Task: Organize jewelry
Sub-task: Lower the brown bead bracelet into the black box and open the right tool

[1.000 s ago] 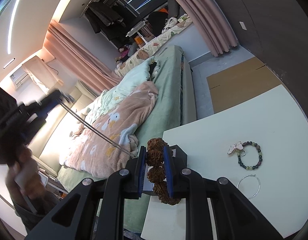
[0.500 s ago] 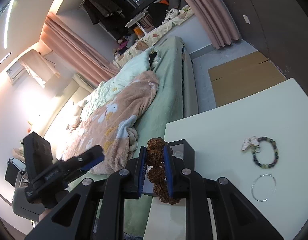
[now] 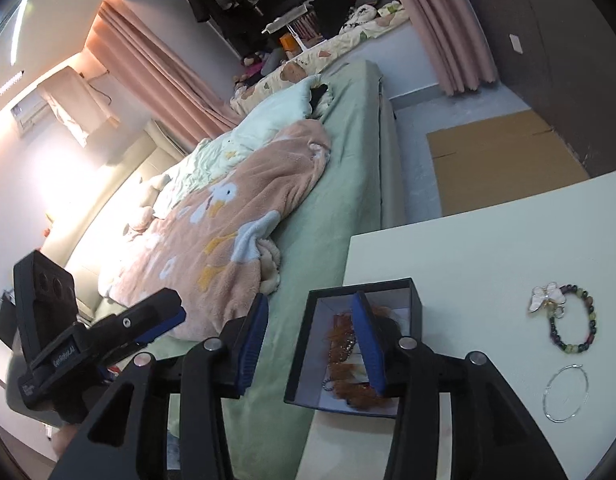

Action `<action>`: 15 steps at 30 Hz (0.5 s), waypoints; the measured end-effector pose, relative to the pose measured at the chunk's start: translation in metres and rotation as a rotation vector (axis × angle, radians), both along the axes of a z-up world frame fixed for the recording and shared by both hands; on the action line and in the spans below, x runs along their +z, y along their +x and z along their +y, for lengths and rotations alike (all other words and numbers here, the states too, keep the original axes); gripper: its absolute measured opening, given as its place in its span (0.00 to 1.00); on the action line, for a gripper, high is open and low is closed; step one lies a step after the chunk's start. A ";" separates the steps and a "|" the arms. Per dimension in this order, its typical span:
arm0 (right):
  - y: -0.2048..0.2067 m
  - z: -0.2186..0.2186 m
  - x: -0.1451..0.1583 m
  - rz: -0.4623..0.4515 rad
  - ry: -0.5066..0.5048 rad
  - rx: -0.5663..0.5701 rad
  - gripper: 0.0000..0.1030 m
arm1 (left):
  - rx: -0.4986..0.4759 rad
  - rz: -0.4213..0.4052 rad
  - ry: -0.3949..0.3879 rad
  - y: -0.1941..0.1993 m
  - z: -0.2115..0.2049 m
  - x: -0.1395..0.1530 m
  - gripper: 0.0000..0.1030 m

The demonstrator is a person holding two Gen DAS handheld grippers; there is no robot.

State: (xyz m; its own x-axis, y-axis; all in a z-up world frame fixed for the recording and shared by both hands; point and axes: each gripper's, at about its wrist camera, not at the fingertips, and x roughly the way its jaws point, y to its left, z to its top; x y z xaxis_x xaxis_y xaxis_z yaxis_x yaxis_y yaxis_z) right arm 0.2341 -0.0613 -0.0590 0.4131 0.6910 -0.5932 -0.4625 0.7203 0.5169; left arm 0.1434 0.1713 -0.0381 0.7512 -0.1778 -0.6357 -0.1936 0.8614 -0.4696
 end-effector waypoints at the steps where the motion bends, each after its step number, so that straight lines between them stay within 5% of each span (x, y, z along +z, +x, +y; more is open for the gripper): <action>1: -0.001 -0.004 0.001 0.007 0.004 -0.003 0.42 | -0.002 0.000 0.000 0.000 0.000 0.000 0.79; 9: -0.008 -0.052 0.012 0.020 -0.019 -0.077 0.42 | -0.039 -0.003 0.018 0.005 -0.020 0.003 0.79; 15: -0.007 -0.098 0.013 0.035 -0.047 -0.160 0.52 | -0.071 -0.004 0.038 0.013 -0.045 0.004 0.85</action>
State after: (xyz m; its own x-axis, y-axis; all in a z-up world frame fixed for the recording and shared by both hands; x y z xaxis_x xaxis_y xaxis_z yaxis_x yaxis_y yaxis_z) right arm 0.2270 -0.1590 -0.0455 0.4939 0.5895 -0.6391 -0.3223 0.8068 0.4951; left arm 0.1560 0.1264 -0.0341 0.7399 -0.2063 -0.6403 -0.1299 0.8901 -0.4369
